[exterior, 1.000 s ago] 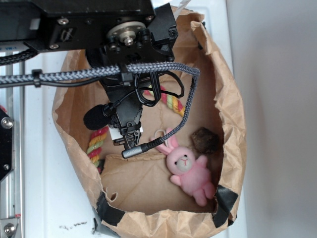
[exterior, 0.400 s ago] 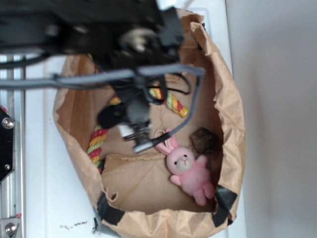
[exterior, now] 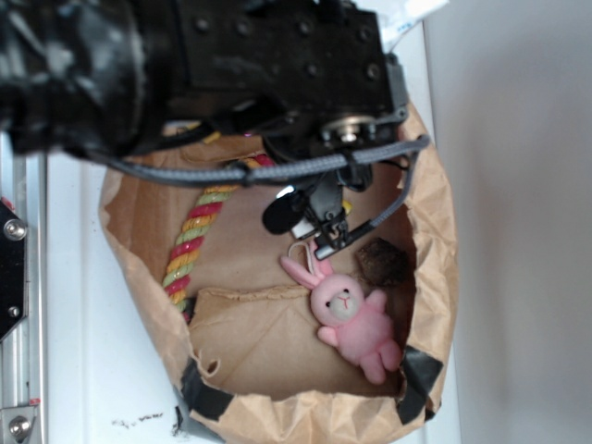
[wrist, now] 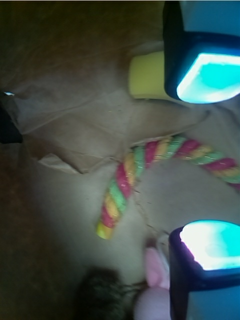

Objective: Grab the green sponge.

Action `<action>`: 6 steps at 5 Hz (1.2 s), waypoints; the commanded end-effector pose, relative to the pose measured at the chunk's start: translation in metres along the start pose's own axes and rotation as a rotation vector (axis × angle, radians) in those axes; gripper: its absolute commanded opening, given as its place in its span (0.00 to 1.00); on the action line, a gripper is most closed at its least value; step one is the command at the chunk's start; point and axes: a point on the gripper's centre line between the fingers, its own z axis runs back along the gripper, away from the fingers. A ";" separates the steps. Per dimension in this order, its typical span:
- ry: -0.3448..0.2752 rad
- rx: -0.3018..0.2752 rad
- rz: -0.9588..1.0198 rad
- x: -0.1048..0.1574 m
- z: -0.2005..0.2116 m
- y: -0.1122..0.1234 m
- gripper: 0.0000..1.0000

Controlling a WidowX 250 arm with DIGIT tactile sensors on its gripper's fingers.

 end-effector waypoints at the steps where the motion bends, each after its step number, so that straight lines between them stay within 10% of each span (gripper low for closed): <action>1: -0.041 0.070 0.051 0.020 0.002 0.042 1.00; 6: -0.004 0.119 -0.118 0.001 -0.031 0.067 1.00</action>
